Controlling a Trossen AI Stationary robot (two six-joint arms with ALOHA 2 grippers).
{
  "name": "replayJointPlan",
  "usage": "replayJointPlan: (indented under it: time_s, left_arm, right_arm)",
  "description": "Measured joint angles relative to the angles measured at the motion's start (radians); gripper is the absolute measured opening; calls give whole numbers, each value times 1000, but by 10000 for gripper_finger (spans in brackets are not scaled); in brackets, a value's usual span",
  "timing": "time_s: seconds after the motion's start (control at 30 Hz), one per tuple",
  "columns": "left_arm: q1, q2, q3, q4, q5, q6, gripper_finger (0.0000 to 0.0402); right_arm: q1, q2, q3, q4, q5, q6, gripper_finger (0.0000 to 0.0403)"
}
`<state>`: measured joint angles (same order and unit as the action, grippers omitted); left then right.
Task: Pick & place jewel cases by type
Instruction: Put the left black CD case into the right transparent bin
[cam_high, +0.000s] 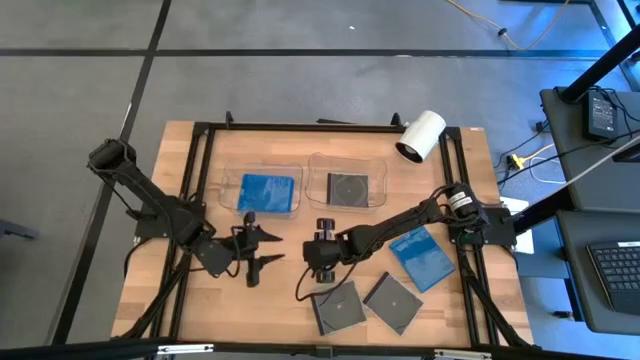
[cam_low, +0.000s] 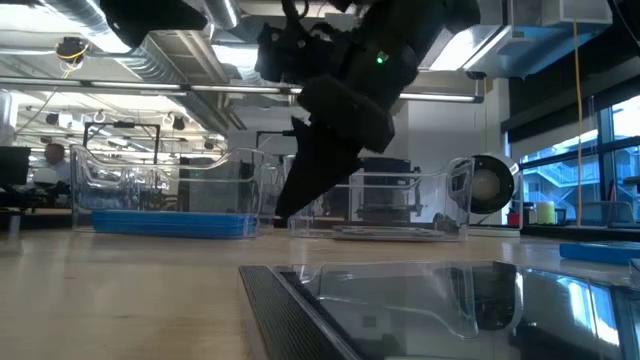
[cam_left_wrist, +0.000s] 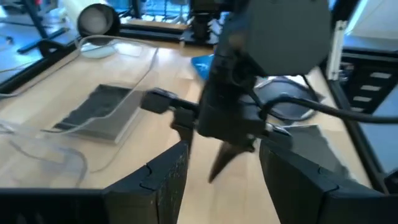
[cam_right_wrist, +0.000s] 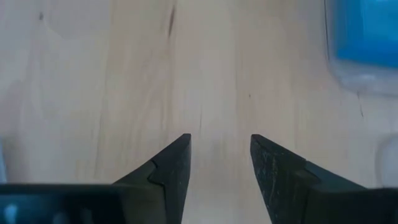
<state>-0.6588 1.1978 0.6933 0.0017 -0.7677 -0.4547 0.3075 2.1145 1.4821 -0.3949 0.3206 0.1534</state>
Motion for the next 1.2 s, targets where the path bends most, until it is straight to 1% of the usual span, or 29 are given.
replayJointPlan:
  time_s: [0.1, 0.27, 0.33, 0.47, 0.53, 0.6, 0.73, 0.8, 0.9, 1.0, 1.13, 1.2]
  left_arm:
    - [-10, 18, -30, 74, 2, 40, 195]
    - [-9, 106, -32, 171, 12, 99, 192]
    - [-5, 142, -32, 197, 11, 132, 193]
    - [2, 204, -33, 243, 7, 186, 196]
    - [9, 226, -32, 265, 6, 191, 196]
    - [17, 237, -33, 257, -2, 197, 195]
    - [42, 254, -33, 267, 16, 179, 194]
    - [53, 262, -33, 270, 72, 169, 194]
    - [67, 286, -33, 291, 210, 154, 191]
    - [73, 330, -32, 347, 281, 154, 187]
    - [78, 390, -31, 419, 283, 214, 183]
    - [83, 417, -21, 442, 284, 237, 182]
  right_arm:
    - [15, -5, 29, -100, 1, 30, 170]
    - [60, -15, 59, -293, 1, 100, 170]
    - [80, -25, 62, -346, 6, 134, 170]
    - [123, -67, 62, -476, 84, 240, 170]
    - [144, -92, 62, -525, 102, 287, 170]
    - [168, -113, 63, -532, 101, 296, 170]
    - [216, -130, 63, -497, 91, 268, 170]
    - [237, -128, 63, -497, 77, 255, 170]
    - [262, -120, 63, -491, 31, 259, 170]
    - [282, -117, 62, -489, -27, 298, 170]
    - [306, -118, 62, -488, -125, 377, 170]
    - [322, -118, 62, -487, -132, 426, 170]
